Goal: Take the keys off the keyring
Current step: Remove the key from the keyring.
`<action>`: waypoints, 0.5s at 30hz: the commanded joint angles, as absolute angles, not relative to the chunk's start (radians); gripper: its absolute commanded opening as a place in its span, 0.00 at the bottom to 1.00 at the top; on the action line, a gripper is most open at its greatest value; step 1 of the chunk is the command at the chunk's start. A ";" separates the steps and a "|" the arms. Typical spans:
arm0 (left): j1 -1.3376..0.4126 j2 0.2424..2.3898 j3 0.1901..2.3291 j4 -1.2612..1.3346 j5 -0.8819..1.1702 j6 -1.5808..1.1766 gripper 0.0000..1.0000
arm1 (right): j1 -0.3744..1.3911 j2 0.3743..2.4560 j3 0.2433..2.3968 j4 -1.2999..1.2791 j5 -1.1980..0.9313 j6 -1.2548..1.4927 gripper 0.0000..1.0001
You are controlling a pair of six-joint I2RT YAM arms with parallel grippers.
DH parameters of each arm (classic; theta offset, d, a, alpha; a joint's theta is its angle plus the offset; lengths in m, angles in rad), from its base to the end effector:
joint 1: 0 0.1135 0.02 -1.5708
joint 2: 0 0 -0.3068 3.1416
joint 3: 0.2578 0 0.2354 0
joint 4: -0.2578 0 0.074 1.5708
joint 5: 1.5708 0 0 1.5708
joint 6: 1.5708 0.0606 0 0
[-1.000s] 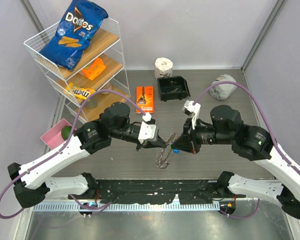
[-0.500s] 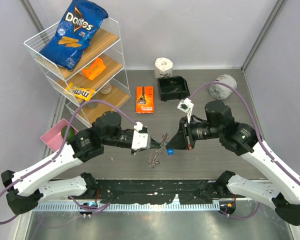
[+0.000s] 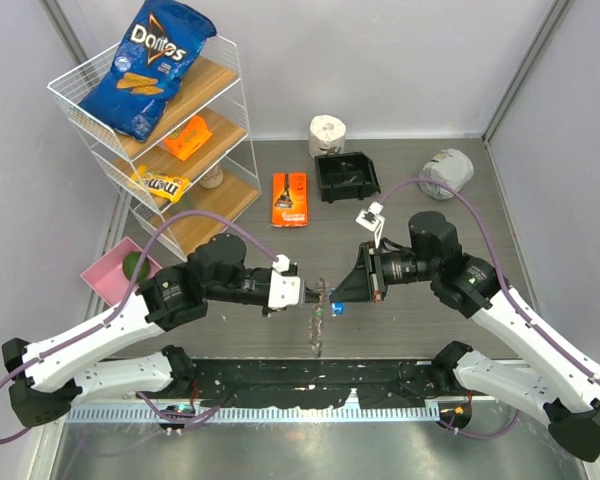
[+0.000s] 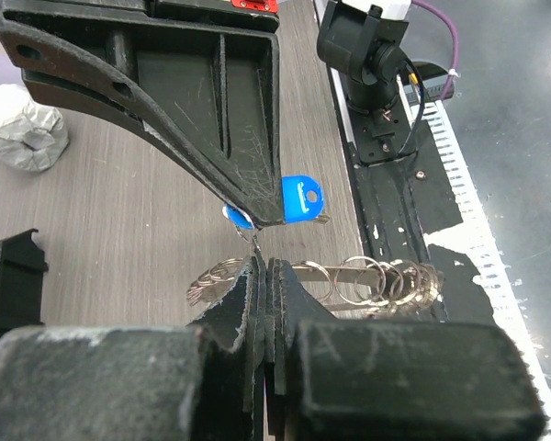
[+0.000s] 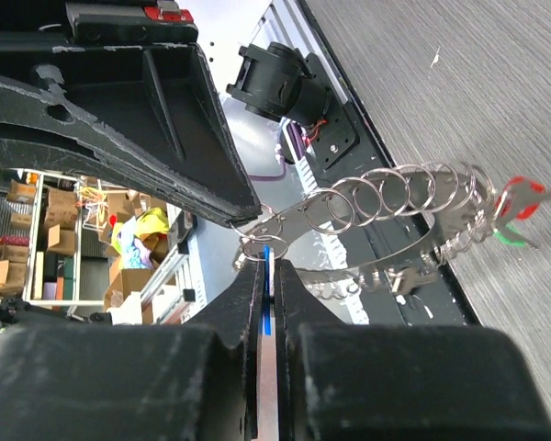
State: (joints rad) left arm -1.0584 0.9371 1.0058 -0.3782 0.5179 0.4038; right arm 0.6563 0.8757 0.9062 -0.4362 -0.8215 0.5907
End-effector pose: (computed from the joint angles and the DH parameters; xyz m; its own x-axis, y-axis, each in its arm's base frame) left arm 0.0630 -0.1733 0.3977 0.2511 0.2500 -0.9351 0.9676 -0.0905 0.2356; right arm 0.0958 0.1298 0.3706 -0.7880 -0.1281 -0.6022 -0.6137 0.2414 0.7517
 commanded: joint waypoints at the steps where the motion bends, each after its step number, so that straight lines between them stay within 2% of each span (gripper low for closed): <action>1: -1.074 0.940 1.009 -0.339 0.551 0.359 0.00 | 0.629 0.874 0.957 -0.420 -0.752 0.569 0.05; 15: -1.072 0.956 0.922 -0.097 0.328 0.134 0.00 | 0.630 0.922 1.121 -0.561 -0.776 0.465 0.05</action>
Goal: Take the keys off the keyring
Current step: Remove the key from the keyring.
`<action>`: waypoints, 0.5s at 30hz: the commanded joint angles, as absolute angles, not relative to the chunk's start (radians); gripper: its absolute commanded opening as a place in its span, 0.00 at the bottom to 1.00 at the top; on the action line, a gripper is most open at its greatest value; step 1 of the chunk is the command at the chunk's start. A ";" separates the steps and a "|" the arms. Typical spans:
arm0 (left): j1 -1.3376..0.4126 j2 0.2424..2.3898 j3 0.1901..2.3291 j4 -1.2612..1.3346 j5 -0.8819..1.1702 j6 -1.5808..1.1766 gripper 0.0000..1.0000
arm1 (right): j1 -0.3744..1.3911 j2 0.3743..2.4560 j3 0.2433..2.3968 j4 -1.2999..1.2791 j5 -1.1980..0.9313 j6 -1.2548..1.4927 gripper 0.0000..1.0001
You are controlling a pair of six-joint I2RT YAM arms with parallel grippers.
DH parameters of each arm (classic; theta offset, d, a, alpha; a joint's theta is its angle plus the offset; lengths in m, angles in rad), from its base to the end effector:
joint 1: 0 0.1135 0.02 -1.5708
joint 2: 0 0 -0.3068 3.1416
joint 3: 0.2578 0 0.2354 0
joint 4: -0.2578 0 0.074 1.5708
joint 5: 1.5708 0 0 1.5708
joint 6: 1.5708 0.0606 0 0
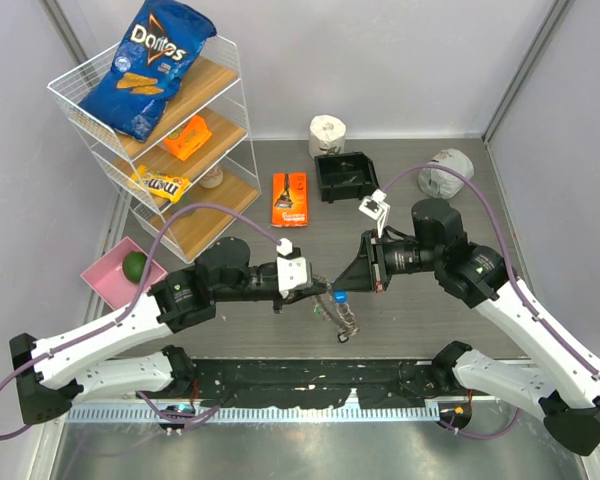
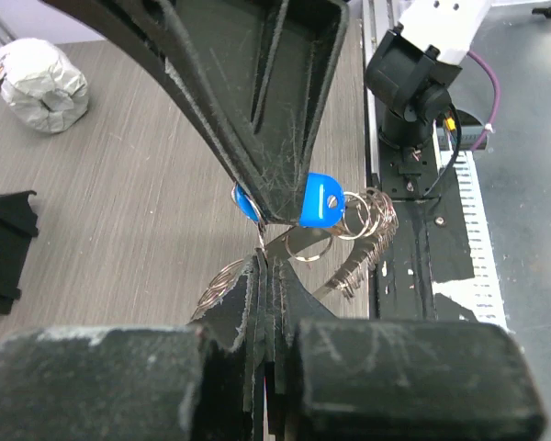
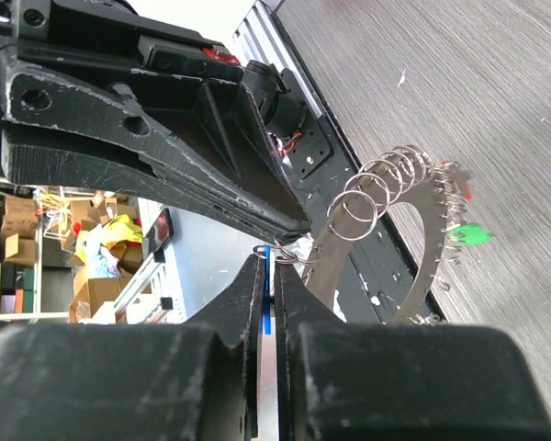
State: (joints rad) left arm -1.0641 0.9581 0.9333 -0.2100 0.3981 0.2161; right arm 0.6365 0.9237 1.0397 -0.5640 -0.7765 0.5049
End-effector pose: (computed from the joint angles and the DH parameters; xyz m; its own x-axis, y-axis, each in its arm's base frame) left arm 0.0760 -0.1853 0.3886 0.1018 0.2239 -0.9693 0.9902 0.0713 0.1205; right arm 0.1033 0.1292 0.3935 -0.7557 -0.1294 -0.6420 -0.6472 0.2981 0.7017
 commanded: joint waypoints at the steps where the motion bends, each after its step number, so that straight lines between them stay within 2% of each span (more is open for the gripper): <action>1: -1.071 0.954 0.917 -0.089 0.305 0.120 0.00 | 0.630 0.922 1.130 -0.569 -0.778 0.462 0.05; 8: -1.055 0.937 0.885 -0.006 0.230 -0.030 0.00 | 0.632 0.914 1.152 -0.589 -0.792 0.456 0.05; 11: -1.054 0.934 0.874 0.043 0.282 -0.038 0.00 | 0.632 0.907 1.147 -0.589 -0.788 0.462 0.05; 15: -1.055 0.945 0.874 0.074 0.447 -0.005 0.00 | 0.632 0.908 1.158 -0.607 -0.764 0.465 0.05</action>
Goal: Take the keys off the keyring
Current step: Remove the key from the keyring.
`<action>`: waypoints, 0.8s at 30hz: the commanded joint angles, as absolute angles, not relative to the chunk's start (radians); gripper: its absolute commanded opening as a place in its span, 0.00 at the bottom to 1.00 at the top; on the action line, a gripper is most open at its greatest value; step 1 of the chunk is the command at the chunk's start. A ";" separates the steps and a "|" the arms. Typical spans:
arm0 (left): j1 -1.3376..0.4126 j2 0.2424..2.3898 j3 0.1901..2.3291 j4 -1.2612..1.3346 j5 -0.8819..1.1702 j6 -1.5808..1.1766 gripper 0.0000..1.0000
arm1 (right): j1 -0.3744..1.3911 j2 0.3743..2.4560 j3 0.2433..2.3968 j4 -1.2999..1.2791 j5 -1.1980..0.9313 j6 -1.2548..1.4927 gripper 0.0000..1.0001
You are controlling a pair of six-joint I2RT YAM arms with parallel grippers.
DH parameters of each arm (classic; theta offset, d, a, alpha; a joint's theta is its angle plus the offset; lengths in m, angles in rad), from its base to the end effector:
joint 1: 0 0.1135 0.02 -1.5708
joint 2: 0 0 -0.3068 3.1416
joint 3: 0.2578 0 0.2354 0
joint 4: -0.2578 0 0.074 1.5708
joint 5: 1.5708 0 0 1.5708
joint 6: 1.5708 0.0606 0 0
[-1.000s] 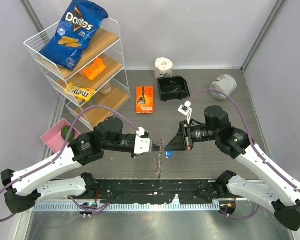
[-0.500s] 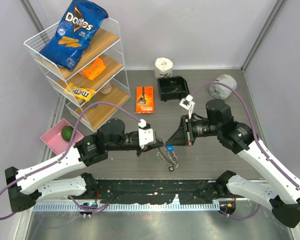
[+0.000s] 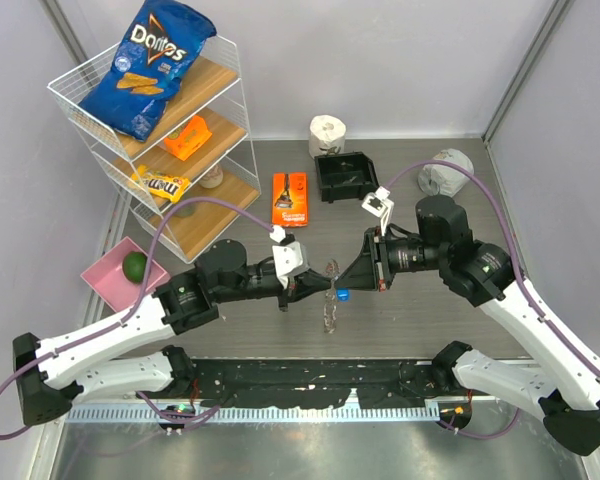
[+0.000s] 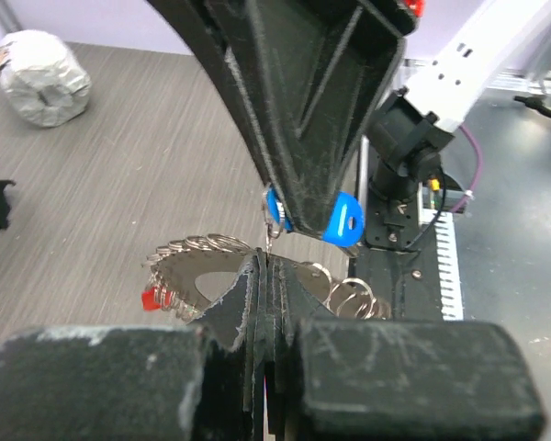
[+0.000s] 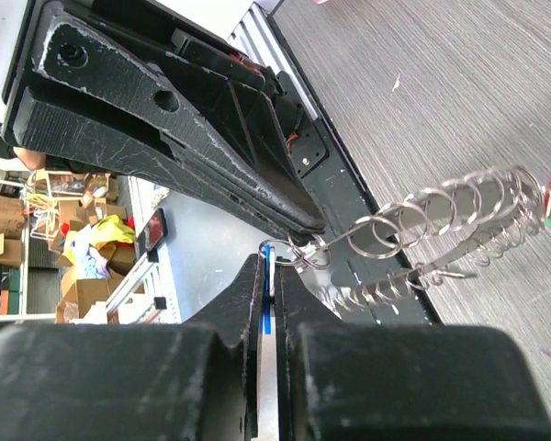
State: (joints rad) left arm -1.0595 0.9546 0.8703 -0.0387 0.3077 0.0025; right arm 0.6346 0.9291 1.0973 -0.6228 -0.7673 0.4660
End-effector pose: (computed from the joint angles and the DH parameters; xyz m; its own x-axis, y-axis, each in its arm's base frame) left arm 0.0845 -0.1880 0.3883 -0.0576 0.1075 -0.9925 0.9784 0.2039 -0.0347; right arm 0.1010 0.1266 0.4049 -0.7333 -0.1382 -0.6657 -0.6710 0.3045 0.6760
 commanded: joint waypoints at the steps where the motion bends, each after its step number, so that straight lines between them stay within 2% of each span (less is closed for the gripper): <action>1: -1.055 0.949 0.876 0.072 0.500 0.024 0.00 | 0.630 0.907 1.167 -0.617 -0.753 0.459 0.05; 6: -1.049 0.974 0.879 0.083 0.692 0.028 0.00 | 0.630 0.917 1.201 -0.646 -0.730 0.445 0.05; 12: -1.043 1.029 0.903 0.084 0.773 -0.023 0.00 | 0.632 0.916 1.209 -0.660 -0.735 0.445 0.05; 14: -1.043 1.029 0.899 0.086 0.747 -0.018 0.00 | 0.630 0.914 1.207 -0.678 -0.723 0.445 0.05; 20: -1.065 0.953 0.836 0.086 0.592 0.093 0.00 | 0.629 0.894 1.198 -0.732 -0.657 0.459 0.14; 24: -1.103 0.916 0.836 0.029 0.497 0.207 0.00 | 0.623 0.913 1.192 -0.747 -0.663 0.488 0.08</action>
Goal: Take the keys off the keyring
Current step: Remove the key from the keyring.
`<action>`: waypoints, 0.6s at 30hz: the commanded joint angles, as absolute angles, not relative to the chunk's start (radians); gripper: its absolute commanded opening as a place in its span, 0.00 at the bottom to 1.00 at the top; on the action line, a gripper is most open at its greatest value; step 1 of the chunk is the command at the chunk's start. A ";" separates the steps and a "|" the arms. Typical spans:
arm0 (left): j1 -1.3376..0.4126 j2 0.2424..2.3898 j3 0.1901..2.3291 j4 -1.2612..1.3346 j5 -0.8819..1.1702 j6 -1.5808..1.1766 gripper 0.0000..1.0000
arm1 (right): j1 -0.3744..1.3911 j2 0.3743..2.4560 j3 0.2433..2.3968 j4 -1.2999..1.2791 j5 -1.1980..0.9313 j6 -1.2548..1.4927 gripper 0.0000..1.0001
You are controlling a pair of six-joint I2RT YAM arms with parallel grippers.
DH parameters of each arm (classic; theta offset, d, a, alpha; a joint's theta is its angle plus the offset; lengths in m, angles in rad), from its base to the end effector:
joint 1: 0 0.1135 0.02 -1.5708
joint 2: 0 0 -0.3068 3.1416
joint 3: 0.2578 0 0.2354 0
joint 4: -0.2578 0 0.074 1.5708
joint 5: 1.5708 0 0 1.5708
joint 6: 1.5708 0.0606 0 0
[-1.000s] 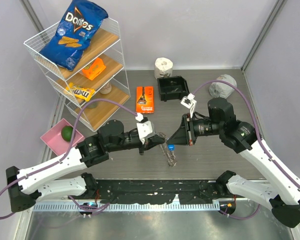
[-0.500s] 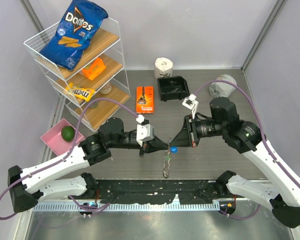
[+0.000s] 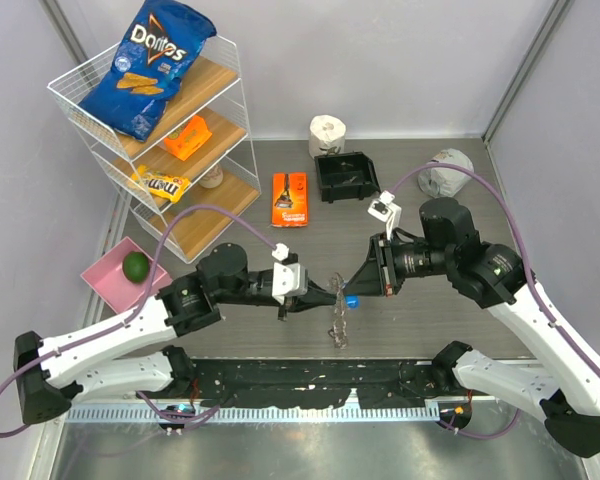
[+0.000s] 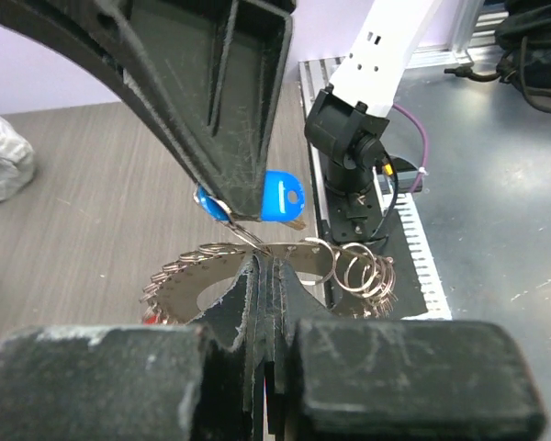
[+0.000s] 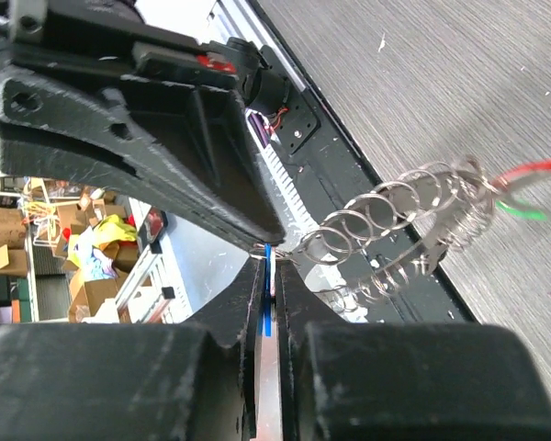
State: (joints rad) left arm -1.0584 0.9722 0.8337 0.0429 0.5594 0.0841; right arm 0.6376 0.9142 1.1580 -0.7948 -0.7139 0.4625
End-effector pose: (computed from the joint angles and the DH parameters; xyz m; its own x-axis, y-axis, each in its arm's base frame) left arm 0.0728 -0.1950 0.3830 0.0372 0.0791 -0.9962 0.9981 -0.0517 0.0331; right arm 0.0898 0.1159 0.4070 -0.7772 -0.1561 -0.6095 -0.6161 0.3854 0.6869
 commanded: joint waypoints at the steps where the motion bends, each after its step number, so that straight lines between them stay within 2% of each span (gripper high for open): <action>1: -1.112 0.905 0.835 0.022 0.467 0.230 0.00 | 0.621 0.920 1.192 -0.750 -0.660 0.495 0.07; 9: -1.147 0.911 0.828 0.003 0.316 0.250 0.00 | 0.604 0.950 1.218 -0.756 -0.666 0.497 0.05; 10: -1.147 0.925 0.842 -0.026 0.301 0.223 0.04 | 0.604 0.954 1.221 -0.759 -0.670 0.477 0.05; 12: -1.138 0.949 0.864 -0.043 0.262 0.164 0.23 | 0.604 0.959 1.230 -0.758 -0.701 0.445 0.05; 15: -1.097 0.963 0.882 -0.046 0.301 0.074 0.38 | 0.604 0.963 1.247 -0.770 -0.727 0.411 0.05; 18: -1.052 0.945 0.871 -0.019 0.319 0.006 0.44 | 0.606 0.971 1.261 -0.793 -0.730 0.382 0.05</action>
State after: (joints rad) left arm -1.0988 0.9714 0.8303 -0.0540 0.3210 0.1246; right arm 0.6067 0.9730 1.1915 -0.8062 -0.6811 0.4362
